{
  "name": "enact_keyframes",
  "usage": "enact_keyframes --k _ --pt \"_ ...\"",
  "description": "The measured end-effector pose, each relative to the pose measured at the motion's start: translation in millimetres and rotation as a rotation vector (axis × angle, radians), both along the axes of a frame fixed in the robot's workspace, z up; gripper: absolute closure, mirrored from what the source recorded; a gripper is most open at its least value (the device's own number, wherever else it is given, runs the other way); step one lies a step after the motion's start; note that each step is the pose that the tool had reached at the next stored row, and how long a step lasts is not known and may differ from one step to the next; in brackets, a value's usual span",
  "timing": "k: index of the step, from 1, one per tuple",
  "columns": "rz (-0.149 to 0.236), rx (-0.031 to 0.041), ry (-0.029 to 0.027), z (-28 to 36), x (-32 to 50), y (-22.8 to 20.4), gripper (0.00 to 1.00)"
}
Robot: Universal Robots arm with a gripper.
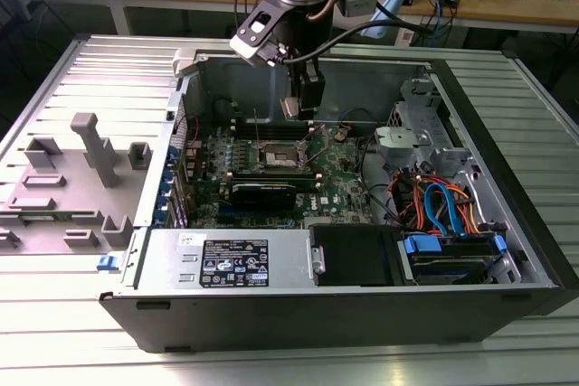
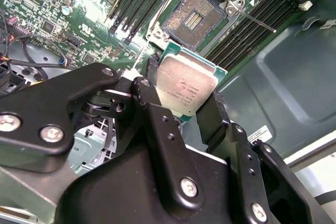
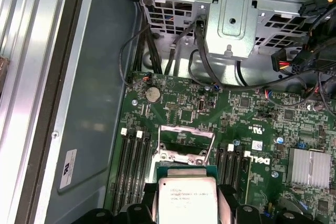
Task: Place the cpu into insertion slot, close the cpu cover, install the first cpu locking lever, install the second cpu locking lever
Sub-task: 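Place the cpu into insertion slot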
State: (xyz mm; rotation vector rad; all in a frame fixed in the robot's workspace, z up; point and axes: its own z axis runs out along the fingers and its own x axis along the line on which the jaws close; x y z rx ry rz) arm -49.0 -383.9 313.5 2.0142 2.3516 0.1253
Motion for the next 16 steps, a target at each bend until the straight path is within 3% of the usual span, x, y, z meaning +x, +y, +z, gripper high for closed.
enact_keyframes --k 12,16 --pt "0.000 0.0003 -0.0001 -0.7 -0.2 0.0 0.46" --pt "-0.006 0.0003 -0.0005 -5.5 -2.1 0.0 0.46"
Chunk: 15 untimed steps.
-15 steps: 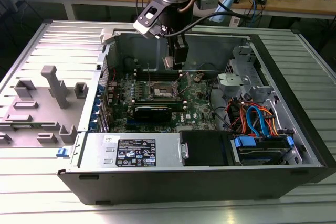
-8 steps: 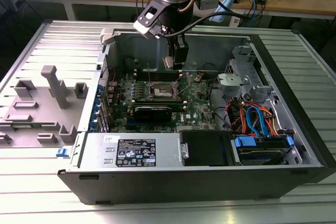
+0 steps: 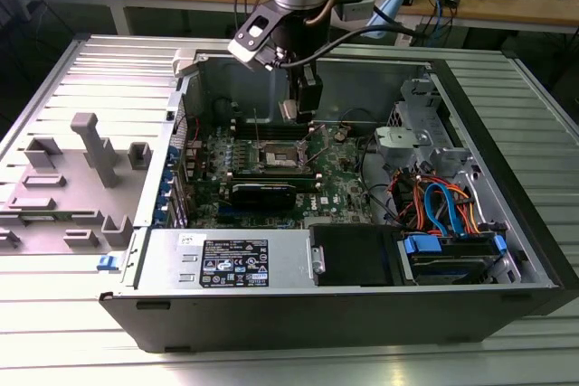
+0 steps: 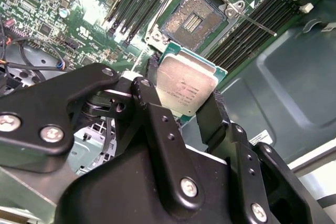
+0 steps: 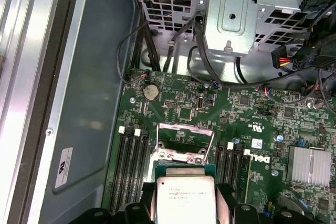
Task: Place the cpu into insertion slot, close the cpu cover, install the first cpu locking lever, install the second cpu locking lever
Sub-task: 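Place the cpu into insertion slot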
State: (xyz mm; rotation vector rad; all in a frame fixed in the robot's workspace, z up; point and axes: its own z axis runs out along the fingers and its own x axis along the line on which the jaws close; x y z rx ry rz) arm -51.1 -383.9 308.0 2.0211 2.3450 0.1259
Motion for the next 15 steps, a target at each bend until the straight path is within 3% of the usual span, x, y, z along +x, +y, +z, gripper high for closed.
enact_keyframes --k 3,8,15 --pt "-0.033 0.0001 0.0001 -2.3 -0.5 0.1 0.46" --pt "-0.039 0.0000 0.0021 -10.5 -1.9 0.1 0.46" --pt "-0.040 -0.0001 0.0022 -11.7 -2.0 0.1 0.46"
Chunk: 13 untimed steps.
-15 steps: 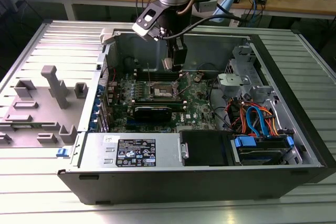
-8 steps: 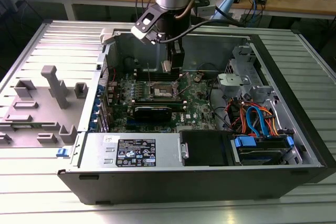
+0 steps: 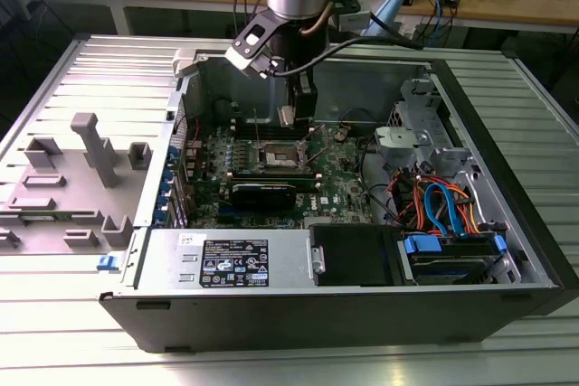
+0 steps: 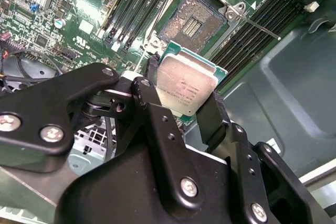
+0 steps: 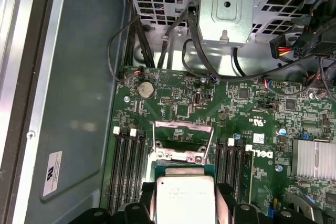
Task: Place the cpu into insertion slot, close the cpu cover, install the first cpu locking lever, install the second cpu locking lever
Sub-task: 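Place the cpu into insertion slot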
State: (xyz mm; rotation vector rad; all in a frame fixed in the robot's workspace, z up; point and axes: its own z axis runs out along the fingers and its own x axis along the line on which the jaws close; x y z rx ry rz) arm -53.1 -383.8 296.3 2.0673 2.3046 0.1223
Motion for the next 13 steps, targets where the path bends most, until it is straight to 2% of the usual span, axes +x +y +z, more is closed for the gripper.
enact_keyframes --k 1,4,9,13 --pt "0.000 0.0005 -0.0003 -1.0 -0.3 0.1 0.46" --pt "-0.048 -0.0002 0.0025 -12.4 -0.8 0.8 0.46" --pt "-0.058 -0.0002 0.0032 -21.1 -10.2 1.4 0.46" --pt "-0.098 -0.0002 0.0032 -28.2 -10.5 1.8 0.46"
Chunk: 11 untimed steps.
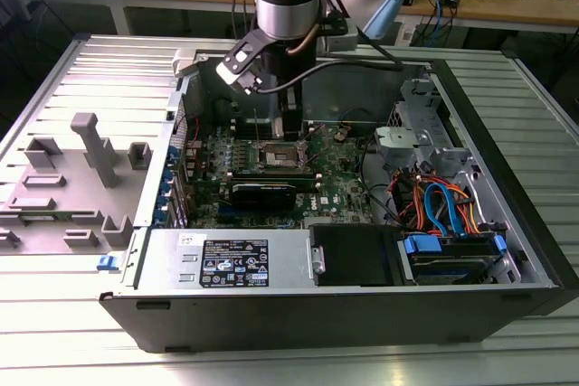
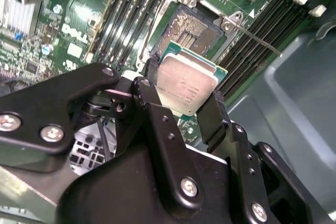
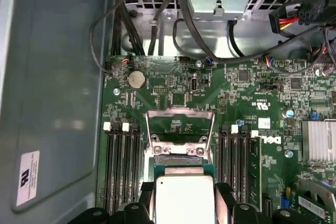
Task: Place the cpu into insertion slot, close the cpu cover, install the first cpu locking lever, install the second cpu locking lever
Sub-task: 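Place the cpu into insertion slot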
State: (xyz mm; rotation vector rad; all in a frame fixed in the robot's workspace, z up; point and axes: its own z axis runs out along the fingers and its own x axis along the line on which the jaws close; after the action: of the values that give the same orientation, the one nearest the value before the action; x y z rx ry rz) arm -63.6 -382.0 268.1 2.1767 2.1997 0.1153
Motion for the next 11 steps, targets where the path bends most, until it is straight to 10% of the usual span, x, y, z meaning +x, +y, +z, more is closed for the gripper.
enact_keyframes --k 11 --pt "-0.022 0.0016 -0.0001 -13.6 -2.3 0.1 0.46"
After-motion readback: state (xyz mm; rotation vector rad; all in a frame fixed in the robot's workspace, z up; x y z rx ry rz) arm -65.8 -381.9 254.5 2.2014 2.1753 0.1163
